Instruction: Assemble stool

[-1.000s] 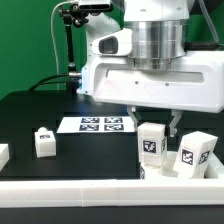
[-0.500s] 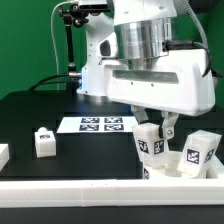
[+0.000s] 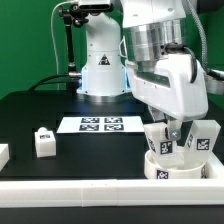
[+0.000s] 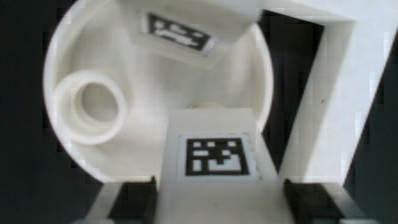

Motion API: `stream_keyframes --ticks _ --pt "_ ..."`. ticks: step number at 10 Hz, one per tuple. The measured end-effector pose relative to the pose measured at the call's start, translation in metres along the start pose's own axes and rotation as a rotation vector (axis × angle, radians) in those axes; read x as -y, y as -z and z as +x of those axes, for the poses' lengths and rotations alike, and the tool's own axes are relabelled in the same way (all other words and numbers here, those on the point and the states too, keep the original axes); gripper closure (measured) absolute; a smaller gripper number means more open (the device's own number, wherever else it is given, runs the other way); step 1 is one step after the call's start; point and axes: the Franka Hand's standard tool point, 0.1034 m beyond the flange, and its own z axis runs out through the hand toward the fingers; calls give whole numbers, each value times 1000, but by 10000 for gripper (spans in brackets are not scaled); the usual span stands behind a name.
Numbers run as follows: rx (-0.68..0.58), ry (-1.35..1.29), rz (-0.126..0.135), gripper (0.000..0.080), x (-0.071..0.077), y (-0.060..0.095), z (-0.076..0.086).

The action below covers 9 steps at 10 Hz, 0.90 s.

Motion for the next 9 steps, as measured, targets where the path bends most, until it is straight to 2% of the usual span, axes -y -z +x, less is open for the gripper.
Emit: stream_keyframes --ticks 6,7,8,9 --pt "27 -413 -5 460 -2 -3 -17" --pt "35 -463 -6 379 -1 -4 -18" --pt "35 -455 -6 241 -2 -4 -19" --pt "36 -441 -6 241 -1 -3 -19"
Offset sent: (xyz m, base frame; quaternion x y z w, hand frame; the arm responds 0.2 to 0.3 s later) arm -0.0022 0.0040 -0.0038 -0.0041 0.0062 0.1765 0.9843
